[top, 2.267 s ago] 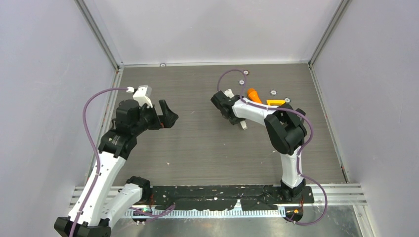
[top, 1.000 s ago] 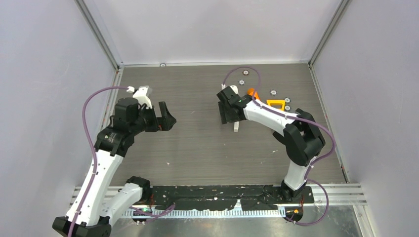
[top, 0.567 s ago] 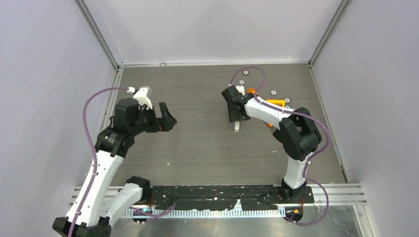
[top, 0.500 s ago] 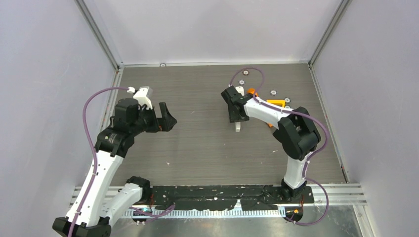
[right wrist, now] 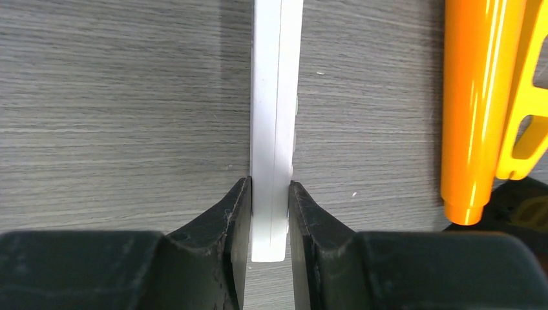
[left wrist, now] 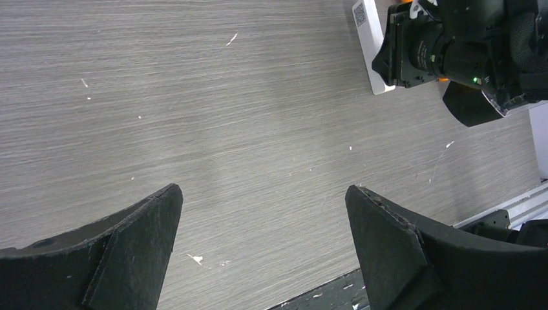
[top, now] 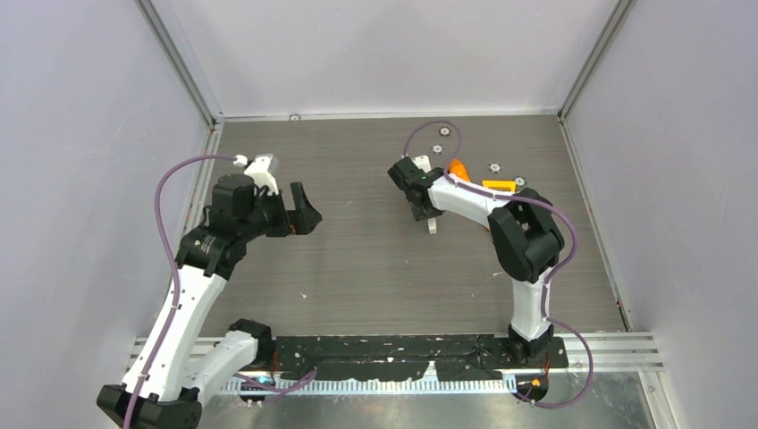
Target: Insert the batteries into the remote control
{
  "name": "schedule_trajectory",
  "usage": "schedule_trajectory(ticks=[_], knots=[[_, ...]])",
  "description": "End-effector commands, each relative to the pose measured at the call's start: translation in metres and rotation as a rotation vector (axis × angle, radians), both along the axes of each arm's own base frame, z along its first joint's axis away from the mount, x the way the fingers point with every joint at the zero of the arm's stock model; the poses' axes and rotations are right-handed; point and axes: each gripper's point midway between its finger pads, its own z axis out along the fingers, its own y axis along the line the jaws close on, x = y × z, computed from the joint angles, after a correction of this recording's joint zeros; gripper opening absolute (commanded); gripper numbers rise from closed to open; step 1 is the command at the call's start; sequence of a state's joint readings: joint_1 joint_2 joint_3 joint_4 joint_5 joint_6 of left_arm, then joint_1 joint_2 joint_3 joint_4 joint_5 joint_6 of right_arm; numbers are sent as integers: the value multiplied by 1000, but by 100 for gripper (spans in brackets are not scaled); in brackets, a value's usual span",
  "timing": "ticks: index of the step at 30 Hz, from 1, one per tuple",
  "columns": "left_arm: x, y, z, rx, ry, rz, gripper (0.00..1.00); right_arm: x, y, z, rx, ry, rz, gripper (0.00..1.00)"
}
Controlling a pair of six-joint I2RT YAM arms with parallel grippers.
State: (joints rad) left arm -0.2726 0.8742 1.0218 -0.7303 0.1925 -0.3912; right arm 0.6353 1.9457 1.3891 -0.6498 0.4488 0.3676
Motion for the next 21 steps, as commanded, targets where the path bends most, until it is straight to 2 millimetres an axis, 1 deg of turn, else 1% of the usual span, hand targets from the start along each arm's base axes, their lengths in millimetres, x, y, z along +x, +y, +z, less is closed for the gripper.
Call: schedule_trajectory(ticks=[1, 5, 8, 9, 10, 11, 12, 13, 14, 15, 17, 19, 21], knots=[[12, 2, 10, -18, -37, 43, 100, 6, 2, 5, -141, -43, 41, 24], [15, 9, 11, -10, -39, 94, 99, 5, 13, 1, -224, -66, 84, 26], [16, 15, 11, -4, -35, 137, 100, 2, 23, -2, -203, -57, 100, 31], [16, 18, 12, -3, -32, 160, 100, 0, 28, -4, -175, -45, 109, 36], [16, 22, 11, -2, -27, 189, 100, 0, 34, 0, -138, -52, 117, 40], [16, 25, 11, -7, -22, 219, 100, -6, 40, -4, -94, -27, 137, 48], [17, 32, 11, -2, -21, 270, 99, -4, 49, 2, -40, -49, 146, 52], [17, 37, 11, -4, -19, 307, 100, -11, 54, -3, 6, -17, 166, 57], [16, 40, 13, -6, -20, 330, 100, -11, 59, 1, 47, -26, 170, 59], [15, 41, 13, -9, -22, 339, 100, -15, 66, 1, 93, -4, 188, 61], [13, 43, 14, -10, -24, 348, 100, -17, 75, 4, 150, 6, 204, 62], [12, 42, 16, -8, -26, 338, 100, -18, 79, 7, 173, 9, 211, 62], [9, 42, 17, -7, -29, 329, 100, -19, 79, 14, 186, 0, 208, 62]])
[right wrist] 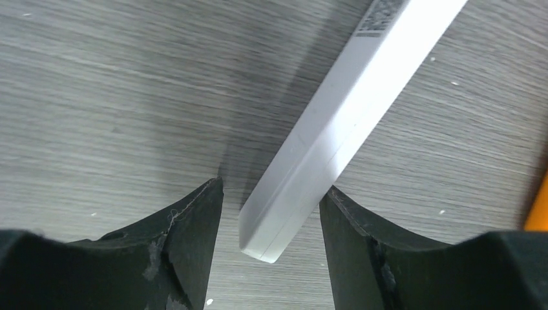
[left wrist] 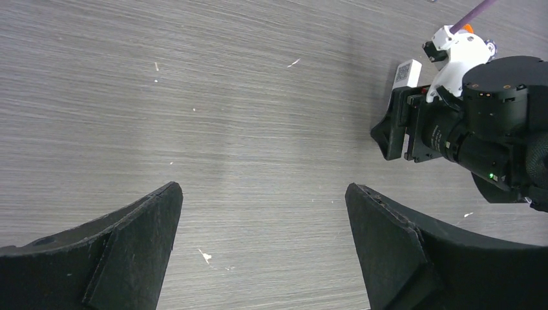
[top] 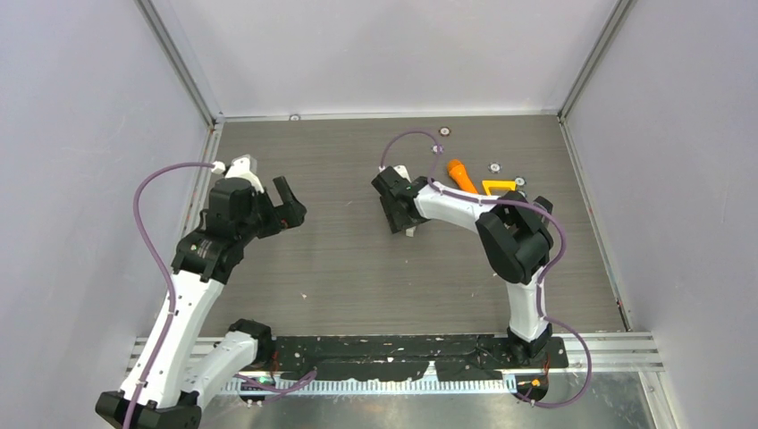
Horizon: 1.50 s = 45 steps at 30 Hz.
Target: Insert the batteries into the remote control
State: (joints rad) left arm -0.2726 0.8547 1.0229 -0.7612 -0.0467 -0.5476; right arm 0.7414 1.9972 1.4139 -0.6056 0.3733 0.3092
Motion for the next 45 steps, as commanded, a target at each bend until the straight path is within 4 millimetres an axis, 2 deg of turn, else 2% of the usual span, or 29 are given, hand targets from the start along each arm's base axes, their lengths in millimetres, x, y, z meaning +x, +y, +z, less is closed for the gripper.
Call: schedule_trajectory(ticks=[1, 6, 8, 12, 17, 18, 19, 20, 21, 25, 27, 29, 30, 31, 32, 33, 34, 35, 38, 39, 42, 45], knots=[[-1, 8, 19, -3, -56, 39, 100, -1, 24, 37, 169, -36, 18, 65], [-6, 11, 15, 13, -77, 32, 100, -1, 21, 74, 230, -101, 9, 72], [-7, 11, 16, 11, -103, 25, 100, -1, 22, 83, 251, -115, 8, 74], [-9, 8, 18, 16, -164, -21, 100, 2, 19, 87, 264, -127, -32, 74], [-19, 6, 27, 54, -212, -88, 100, 0, 2, 95, 267, -169, -111, 73], [-21, 7, 30, 60, -219, -94, 100, 0, 1, 106, 295, -196, -123, 73], [-23, 8, 33, 66, -226, -98, 100, -1, -7, 106, 294, -205, -139, 72], [-24, 9, 35, 73, -228, -97, 100, -1, -9, 123, 328, -246, -150, 72], [-25, 11, 39, 79, -237, -93, 100, -3, -18, 123, 321, -261, -168, 72], [-31, 20, 46, 103, -258, -60, 100, -12, -51, 165, 355, -405, -216, 77], [-34, 24, 50, 109, -275, -49, 100, -21, -72, 190, 364, -492, -229, 81], [-38, 27, 54, 111, -299, -41, 100, -32, -95, 215, 369, -581, -248, 92], [-40, 28, 57, 110, -314, -37, 100, -40, -111, 234, 377, -645, -260, 98], [-42, 30, 59, 111, -326, -31, 100, -49, -124, 254, 397, -704, -262, 99], [-44, 31, 62, 112, -338, -26, 100, -54, -136, 263, 386, -745, -285, 96], [-46, 33, 65, 114, -348, -21, 100, -65, -150, 284, 411, -808, -293, 96], [-49, 35, 67, 117, -359, -14, 100, -71, -163, 294, 401, -852, -325, 95], [-51, 37, 69, 121, -367, -11, 100, -83, -183, 313, 412, -925, -364, 95], [-56, 42, 74, 128, -394, 8, 100, -109, -219, 346, 445, -1056, -437, 95], [-57, 43, 76, 130, -401, 10, 100, -123, -237, 359, 462, -1113, -480, 95], [-62, 44, 81, 129, -420, 11, 100, -152, -271, 382, 504, -1212, -555, 95], [-65, 46, 86, 124, -442, 19, 100, -174, -296, 395, 534, -1272, -627, 95]])
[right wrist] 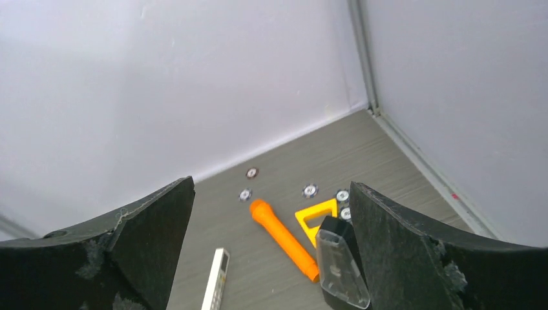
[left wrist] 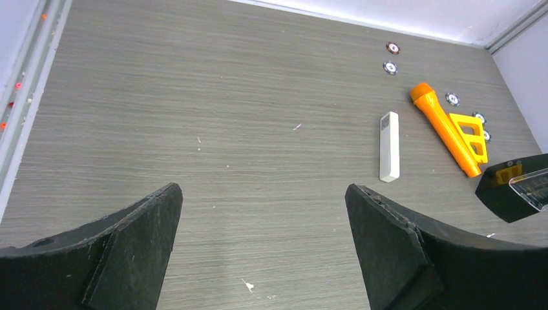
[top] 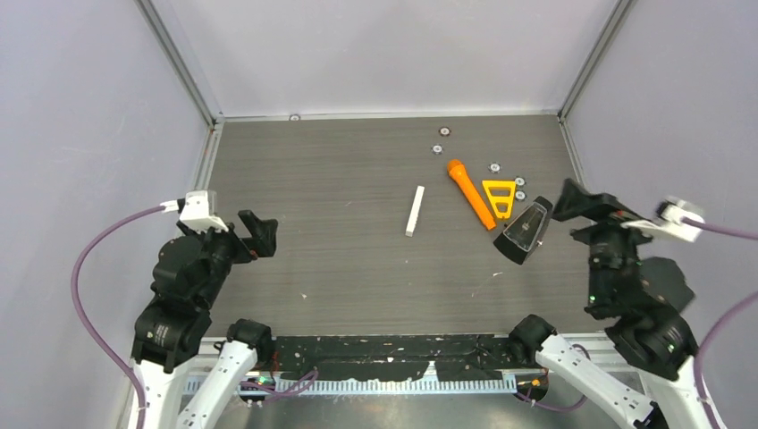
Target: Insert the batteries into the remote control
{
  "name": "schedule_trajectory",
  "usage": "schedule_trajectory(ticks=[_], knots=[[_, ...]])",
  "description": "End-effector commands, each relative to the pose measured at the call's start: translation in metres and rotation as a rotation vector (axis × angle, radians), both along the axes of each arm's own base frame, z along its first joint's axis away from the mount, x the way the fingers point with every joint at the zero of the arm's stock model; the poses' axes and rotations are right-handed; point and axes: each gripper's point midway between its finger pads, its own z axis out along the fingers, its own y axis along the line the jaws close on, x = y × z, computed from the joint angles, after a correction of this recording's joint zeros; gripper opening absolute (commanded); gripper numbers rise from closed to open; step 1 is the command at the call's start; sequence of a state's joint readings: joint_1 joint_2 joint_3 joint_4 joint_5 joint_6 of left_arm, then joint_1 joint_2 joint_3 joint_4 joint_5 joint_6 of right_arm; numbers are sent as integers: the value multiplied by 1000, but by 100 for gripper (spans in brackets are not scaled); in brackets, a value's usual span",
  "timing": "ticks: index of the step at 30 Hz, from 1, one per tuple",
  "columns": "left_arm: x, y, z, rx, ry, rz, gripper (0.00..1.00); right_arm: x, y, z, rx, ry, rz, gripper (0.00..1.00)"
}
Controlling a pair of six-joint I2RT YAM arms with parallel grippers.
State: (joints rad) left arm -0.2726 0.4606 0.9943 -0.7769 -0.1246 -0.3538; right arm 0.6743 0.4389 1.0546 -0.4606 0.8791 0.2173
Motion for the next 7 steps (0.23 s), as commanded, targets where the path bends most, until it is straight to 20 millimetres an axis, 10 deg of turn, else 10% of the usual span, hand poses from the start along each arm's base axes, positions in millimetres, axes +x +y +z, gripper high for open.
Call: schedule_trajectory(ticks=[1, 7], knots=[[-6, 8, 24, 1, -83, 23, 100, -29, -46, 22, 63, -78, -155, 95], [-12, 8, 34, -14, -124, 19, 100, -49, -62, 30, 145, -155, -158, 95]])
